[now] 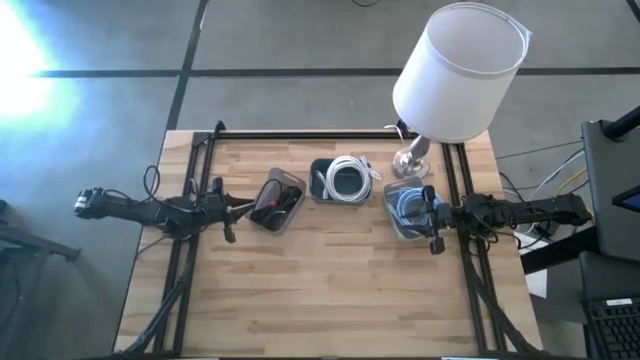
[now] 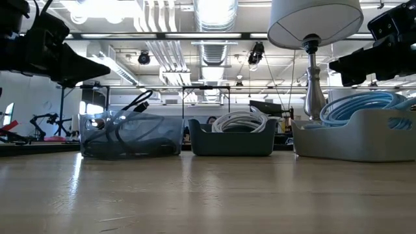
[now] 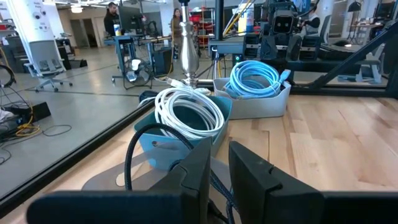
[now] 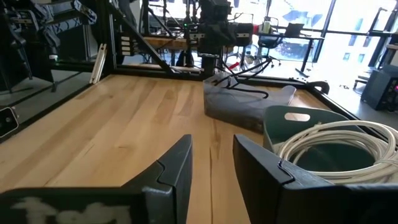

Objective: Sort HDMI cables
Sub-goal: Return to Home Position

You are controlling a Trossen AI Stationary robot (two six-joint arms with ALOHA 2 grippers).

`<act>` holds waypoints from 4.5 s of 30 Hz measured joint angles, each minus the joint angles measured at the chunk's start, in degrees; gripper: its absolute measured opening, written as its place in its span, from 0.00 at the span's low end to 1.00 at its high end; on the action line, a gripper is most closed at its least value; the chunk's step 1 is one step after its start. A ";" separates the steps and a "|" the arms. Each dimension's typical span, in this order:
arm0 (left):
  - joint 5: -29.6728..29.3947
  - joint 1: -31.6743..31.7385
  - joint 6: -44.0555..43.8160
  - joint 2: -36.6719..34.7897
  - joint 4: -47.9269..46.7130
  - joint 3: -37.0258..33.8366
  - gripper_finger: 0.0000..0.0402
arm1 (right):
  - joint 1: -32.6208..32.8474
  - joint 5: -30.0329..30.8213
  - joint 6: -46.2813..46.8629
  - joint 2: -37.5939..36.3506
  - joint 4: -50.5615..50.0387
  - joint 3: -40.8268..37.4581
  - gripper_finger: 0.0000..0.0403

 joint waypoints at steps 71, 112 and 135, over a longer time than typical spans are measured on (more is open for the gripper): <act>-0.01 -0.01 0.00 -0.01 0.21 0.07 0.16 | -0.02 0.02 0.00 -0.02 0.00 0.02 0.22; -0.01 -0.01 0.01 -0.02 0.21 0.07 0.16 | -0.02 0.02 0.00 -0.02 0.00 0.02 0.22; 0.00 -0.02 0.01 -0.01 0.21 0.07 0.16 | -0.02 0.02 0.00 -0.02 0.00 0.02 0.20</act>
